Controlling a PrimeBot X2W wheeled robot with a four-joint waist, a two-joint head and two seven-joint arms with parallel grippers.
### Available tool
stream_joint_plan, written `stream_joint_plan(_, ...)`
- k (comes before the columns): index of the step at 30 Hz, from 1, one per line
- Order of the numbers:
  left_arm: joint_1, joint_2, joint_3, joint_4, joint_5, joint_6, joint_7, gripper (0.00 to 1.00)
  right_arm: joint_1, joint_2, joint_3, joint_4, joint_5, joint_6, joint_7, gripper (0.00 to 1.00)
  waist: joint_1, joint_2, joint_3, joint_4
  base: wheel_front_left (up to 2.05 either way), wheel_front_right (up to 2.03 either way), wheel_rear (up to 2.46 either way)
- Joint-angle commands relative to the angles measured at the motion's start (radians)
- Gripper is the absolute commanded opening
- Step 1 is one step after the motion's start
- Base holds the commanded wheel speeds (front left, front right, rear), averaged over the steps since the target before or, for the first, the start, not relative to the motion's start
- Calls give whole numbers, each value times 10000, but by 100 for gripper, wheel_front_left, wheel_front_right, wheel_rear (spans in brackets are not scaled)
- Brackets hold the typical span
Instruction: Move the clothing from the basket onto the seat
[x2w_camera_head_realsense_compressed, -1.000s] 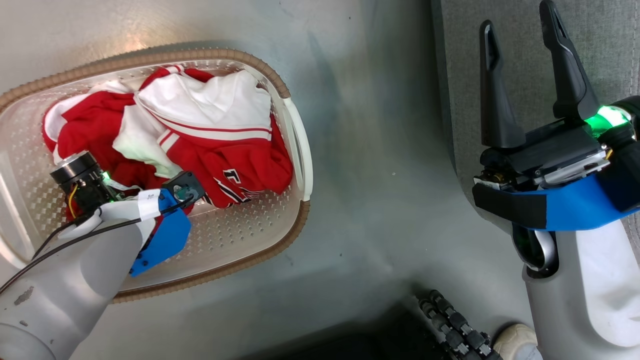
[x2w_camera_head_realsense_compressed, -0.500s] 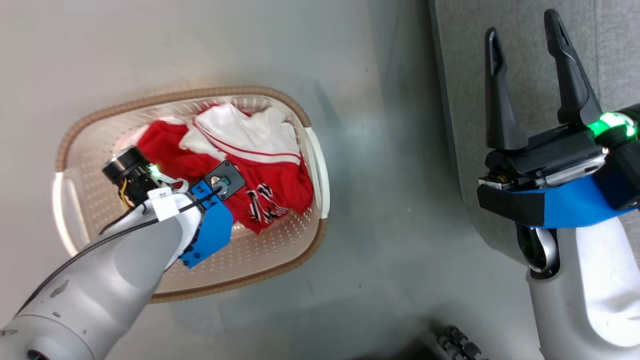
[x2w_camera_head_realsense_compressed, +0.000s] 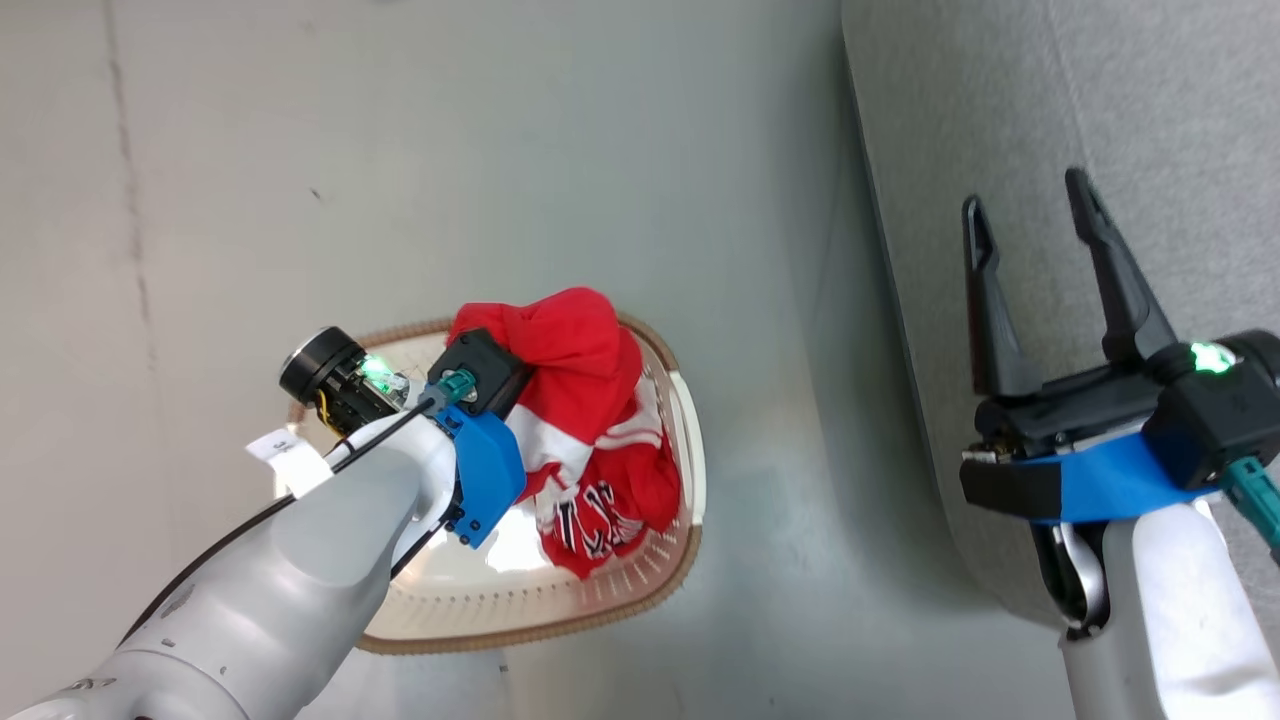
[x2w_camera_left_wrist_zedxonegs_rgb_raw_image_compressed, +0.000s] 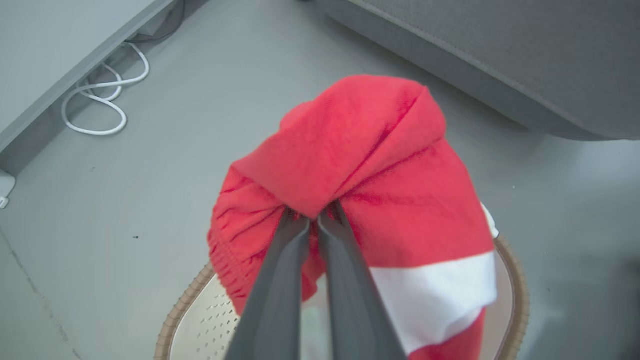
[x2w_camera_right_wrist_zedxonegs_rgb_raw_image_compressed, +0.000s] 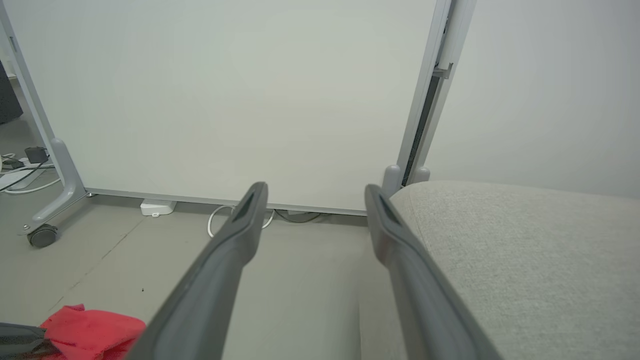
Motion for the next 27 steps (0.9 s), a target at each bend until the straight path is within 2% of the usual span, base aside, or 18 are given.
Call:
stream_joint_plan(1, 56, -58, 89, 62, -194, 0, -226, 0, 228, -25, -41, 49, -63, 5, -31, 100, 2, -1, -970, 369, 0, 0, 0)
stream_joint_plan(5, 206, -243, 526, 133, -778, 0, -747, 0, 678, -25, -101, 172, -137, 5, -31, 100, 2, -1, -1795, 499, 0, 0, 0)
stream_joint_plan(8, 185, -316, 918, -72, -782, 18, -862, 0, 956, -23, -117, 245, -142, 5, -31, 100, 2, -1, -2343, 564, 0, 0, 0)
stream_joint_plan(18, 1375, -183, 3748, -2992, 35, 497, -862, 0, 1801, -23, -76, 438, -20, 5, -31, 100, 2, -1, -3793, 692, 0, 0, 0)
stream_joint_plan(27, 2472, -430, 5046, -4597, 702, 488, -864, 0, 2487, -23, -52, 556, 153, 5, -31, 100, 2, -1, -4660, 761, 0, 0, 0)
